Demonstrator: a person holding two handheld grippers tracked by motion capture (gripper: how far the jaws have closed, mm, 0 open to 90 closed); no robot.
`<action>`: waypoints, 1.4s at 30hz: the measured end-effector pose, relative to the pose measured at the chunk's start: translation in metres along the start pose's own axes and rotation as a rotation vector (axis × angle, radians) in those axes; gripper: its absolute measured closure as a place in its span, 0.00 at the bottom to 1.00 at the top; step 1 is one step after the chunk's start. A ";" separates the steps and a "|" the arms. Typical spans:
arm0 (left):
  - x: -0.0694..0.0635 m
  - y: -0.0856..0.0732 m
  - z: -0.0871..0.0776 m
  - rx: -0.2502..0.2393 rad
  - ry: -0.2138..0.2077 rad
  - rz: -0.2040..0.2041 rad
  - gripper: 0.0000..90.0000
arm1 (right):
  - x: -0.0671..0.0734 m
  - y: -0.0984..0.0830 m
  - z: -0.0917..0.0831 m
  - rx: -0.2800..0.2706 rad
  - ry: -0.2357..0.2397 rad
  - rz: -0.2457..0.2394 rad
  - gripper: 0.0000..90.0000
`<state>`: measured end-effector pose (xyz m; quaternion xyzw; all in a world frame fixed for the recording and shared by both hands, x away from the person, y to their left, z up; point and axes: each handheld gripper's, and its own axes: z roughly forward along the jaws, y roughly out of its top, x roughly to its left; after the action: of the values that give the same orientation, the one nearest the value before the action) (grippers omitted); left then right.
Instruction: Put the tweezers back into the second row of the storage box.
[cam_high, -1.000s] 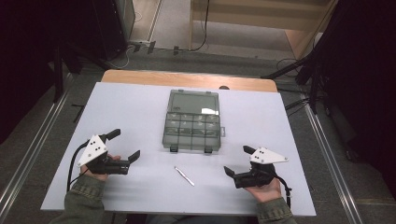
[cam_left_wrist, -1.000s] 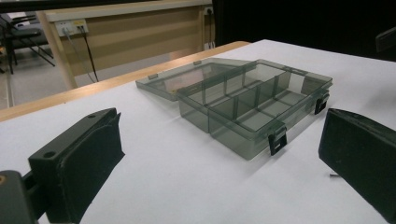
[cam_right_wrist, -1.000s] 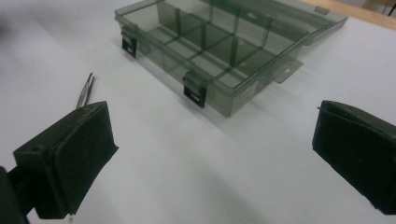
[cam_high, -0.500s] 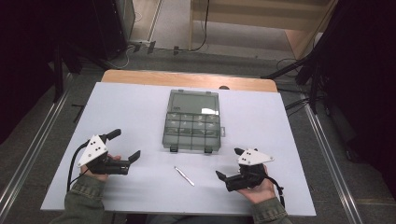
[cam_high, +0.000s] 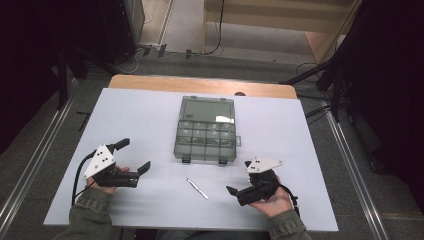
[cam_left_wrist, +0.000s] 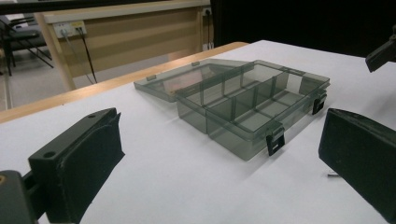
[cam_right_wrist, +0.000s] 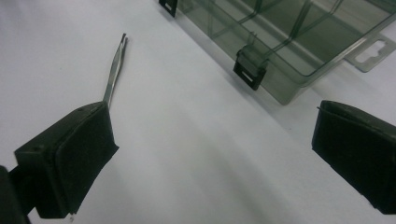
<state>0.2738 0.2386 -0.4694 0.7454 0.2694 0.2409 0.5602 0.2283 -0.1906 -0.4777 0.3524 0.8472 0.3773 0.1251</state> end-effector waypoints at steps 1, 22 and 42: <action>0.000 0.000 0.000 -0.005 0.002 0.002 0.00 | 0.000 0.001 0.001 0.011 0.006 -0.004 0.00; -0.001 0.000 0.000 0.003 0.002 0.008 0.00 | 0.015 0.031 0.032 0.212 0.096 0.018 0.01; 0.000 0.000 -0.001 0.003 -0.001 0.009 0.00 | 0.036 0.062 0.062 0.361 0.098 -0.032 0.06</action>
<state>0.2734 0.2390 -0.4693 0.7476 0.2662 0.2427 0.5580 0.2628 -0.1029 -0.4732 0.3367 0.9118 0.2338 0.0247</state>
